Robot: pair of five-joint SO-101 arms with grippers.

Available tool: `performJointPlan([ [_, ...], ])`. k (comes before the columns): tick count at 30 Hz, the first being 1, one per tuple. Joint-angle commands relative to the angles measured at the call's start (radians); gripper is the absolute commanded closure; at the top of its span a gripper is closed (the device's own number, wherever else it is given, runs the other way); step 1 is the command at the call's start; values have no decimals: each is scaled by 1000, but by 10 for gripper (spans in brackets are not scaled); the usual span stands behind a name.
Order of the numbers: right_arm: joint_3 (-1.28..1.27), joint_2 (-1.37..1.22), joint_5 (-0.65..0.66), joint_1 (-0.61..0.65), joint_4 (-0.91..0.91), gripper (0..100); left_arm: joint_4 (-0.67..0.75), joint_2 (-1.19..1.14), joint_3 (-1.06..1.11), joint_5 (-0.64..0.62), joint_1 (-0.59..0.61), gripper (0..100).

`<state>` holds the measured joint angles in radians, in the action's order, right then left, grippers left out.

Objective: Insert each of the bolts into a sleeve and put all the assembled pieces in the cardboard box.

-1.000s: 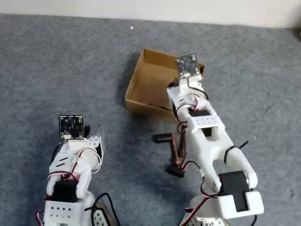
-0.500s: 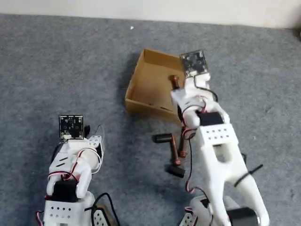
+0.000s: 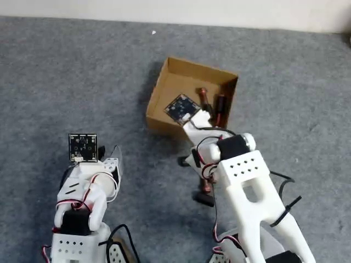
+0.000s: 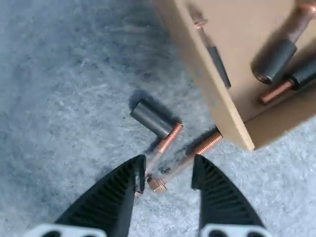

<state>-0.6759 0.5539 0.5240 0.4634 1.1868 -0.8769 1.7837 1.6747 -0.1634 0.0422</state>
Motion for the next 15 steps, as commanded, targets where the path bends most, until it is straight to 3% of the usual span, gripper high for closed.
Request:
performJointPlan([
  [1, 48, 28, 18, 19, 5, 770, 23, 36, 22, 8, 7, 857],
  [5, 48, -56, 23, 71, 5, 742, 23, 36, 22, 8, 7, 857],
  [10, 58, -232, 124, 124, 5, 742, 21, 36, 22, 8, 7, 857],
  [15, 76, -371, 150, 122, -134, 742, 21, 36, 22, 8, 8, 857],
])
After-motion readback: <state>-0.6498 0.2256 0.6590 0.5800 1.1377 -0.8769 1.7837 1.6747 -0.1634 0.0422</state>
